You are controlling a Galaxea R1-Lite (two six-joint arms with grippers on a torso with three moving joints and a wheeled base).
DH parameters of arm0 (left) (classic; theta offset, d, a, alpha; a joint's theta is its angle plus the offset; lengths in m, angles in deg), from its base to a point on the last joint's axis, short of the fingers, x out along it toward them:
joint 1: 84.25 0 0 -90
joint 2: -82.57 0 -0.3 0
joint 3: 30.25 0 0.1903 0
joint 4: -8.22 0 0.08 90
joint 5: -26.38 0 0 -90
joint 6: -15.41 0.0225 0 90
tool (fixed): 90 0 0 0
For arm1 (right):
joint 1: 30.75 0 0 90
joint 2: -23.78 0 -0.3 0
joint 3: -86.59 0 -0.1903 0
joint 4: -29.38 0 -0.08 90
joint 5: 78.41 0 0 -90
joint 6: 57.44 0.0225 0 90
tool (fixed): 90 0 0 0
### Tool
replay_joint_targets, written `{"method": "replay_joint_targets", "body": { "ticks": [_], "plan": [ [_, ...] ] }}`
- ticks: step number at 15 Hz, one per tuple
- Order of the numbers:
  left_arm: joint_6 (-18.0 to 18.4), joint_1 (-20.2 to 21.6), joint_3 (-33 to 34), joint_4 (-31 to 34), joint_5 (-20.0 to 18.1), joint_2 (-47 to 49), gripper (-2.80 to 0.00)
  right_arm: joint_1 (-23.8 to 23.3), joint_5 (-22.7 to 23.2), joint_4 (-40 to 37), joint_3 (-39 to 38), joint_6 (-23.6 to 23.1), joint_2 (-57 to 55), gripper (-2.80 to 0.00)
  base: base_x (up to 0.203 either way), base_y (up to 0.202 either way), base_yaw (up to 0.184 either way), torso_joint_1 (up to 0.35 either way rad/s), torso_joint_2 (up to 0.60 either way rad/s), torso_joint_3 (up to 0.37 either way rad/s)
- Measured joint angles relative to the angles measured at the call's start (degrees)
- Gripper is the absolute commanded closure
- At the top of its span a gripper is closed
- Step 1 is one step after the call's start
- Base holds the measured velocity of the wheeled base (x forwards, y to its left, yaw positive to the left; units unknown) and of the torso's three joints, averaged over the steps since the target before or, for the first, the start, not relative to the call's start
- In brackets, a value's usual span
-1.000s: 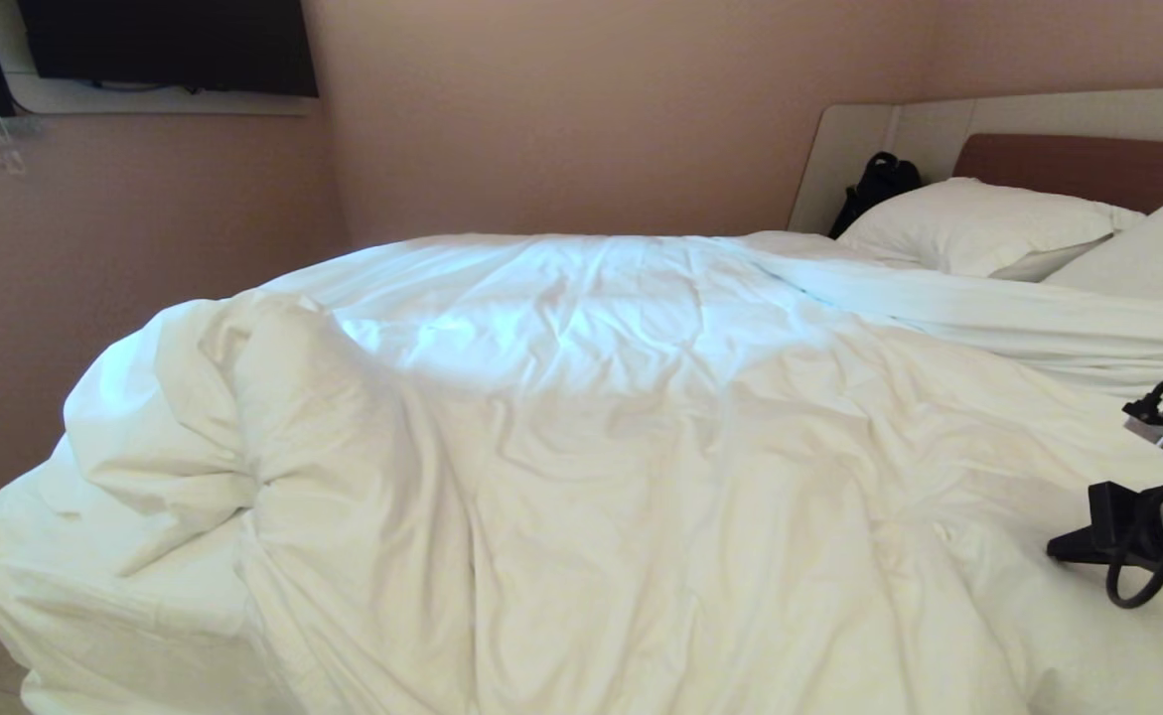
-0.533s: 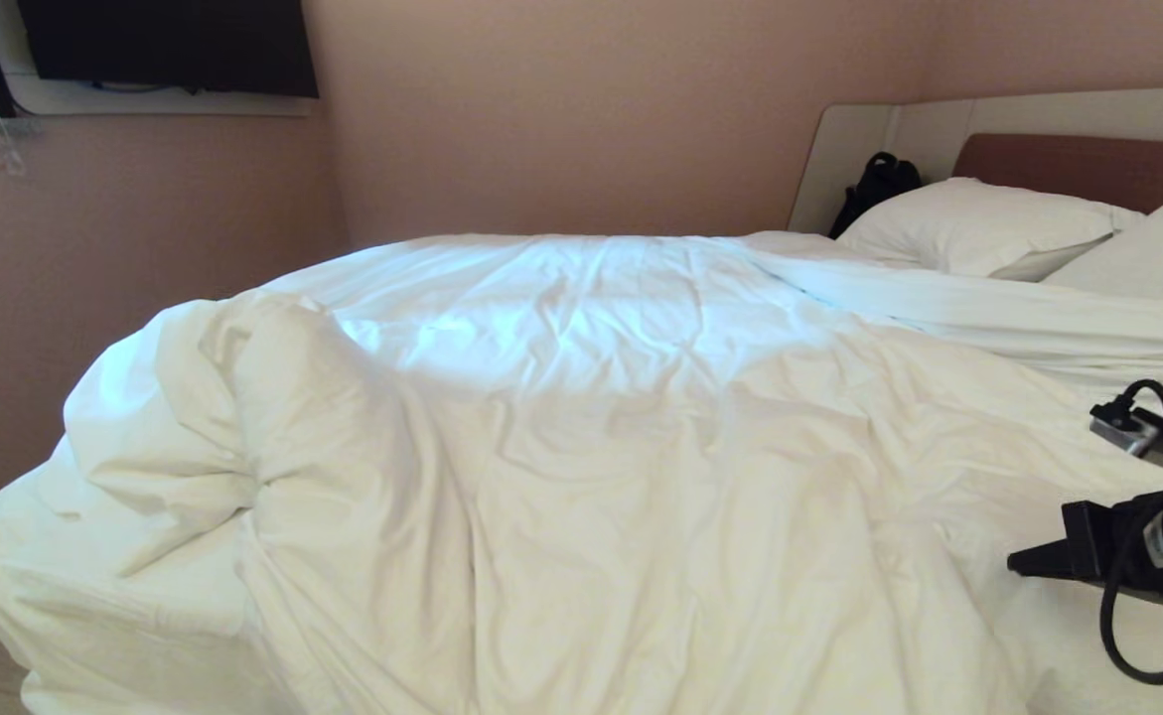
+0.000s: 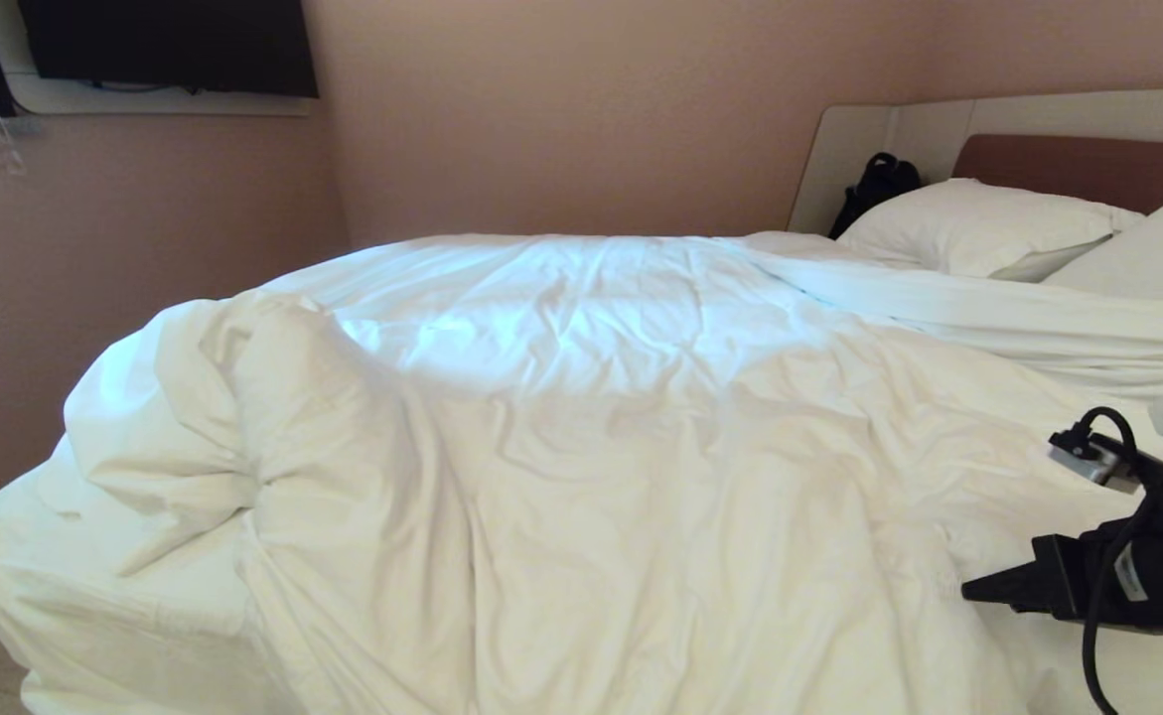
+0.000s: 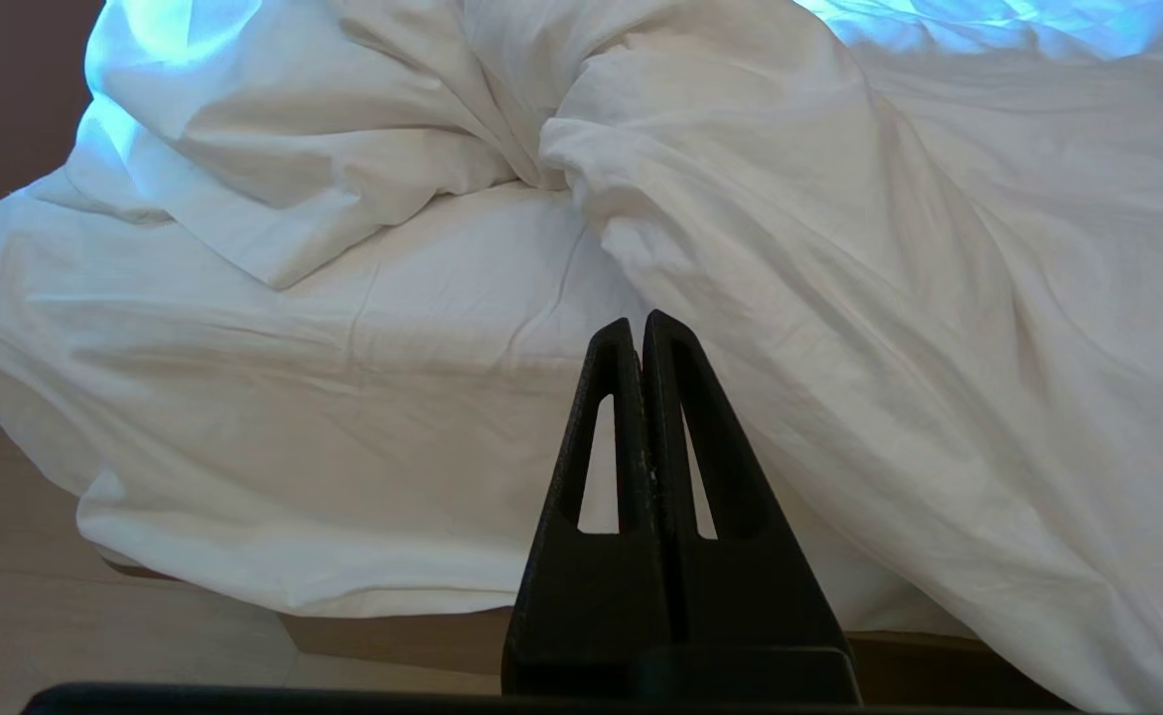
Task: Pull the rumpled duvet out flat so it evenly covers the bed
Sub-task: Flatten the corners of the folded blanket
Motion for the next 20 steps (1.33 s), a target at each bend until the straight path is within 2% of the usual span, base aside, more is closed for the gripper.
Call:
{"method": "replay_joint_targets", "body": {
  "ticks": [4,7,12,20],
  "plan": [
    [-0.02,0.00,0.00,0.00,0.00,0.00,0.00,1.46,0.13,0.10,-0.39,-1.15,-3.80,-2.80,0.000,0.000,0.000,0.000,0.00,0.000],
    [-0.02,0.00,0.00,0.00,0.00,0.00,0.00,4.99,0.24,1.70,-1.10,-1.62,-6.72,-2.80,0.000,0.000,0.000,0.000,0.00,0.000],
    [-0.05,0.00,0.00,0.00,0.00,0.00,0.00,8.37,-0.20,7.14,-2.26,0.46,-12.96,-2.80,0.000,0.000,0.000,0.000,0.00,0.000],
    [-0.02,0.00,0.00,0.00,-0.02,0.00,0.00,11.26,-4.71,18.37,-5.02,3.97,-21.88,-2.80,0.000,0.000,0.000,0.000,0.00,0.000]
  ]
}}
